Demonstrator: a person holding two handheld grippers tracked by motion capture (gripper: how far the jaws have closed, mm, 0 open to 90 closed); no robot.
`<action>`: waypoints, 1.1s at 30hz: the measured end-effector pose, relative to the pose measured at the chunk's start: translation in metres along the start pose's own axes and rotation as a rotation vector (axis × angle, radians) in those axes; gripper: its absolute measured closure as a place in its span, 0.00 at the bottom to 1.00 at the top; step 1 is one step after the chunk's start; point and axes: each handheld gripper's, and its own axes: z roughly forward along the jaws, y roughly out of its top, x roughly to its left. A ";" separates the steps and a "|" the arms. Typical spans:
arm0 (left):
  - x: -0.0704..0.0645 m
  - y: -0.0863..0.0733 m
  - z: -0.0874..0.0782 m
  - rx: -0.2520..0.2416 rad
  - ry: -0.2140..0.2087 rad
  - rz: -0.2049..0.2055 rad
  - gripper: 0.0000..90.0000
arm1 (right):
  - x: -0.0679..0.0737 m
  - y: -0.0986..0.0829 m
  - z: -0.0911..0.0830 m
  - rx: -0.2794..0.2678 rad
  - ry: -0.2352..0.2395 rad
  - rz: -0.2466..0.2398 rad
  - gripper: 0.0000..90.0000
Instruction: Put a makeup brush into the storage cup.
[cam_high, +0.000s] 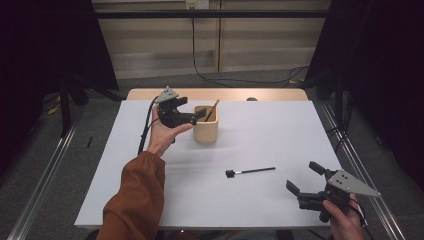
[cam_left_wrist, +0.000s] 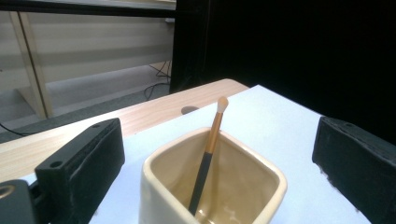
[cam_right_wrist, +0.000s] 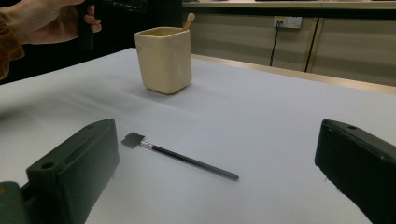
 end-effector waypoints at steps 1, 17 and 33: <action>0.000 0.000 -0.001 0.002 -0.002 -0.002 0.02 | 0.000 0.000 0.000 -0.001 0.000 0.002 0.00; -0.006 0.003 -0.020 -0.003 0.012 0.030 0.02 | 0.000 0.000 0.000 0.000 0.002 -0.001 0.00; -0.014 -0.009 -0.053 -0.016 0.066 0.008 0.03 | 0.000 0.000 0.001 0.002 -0.001 0.004 0.00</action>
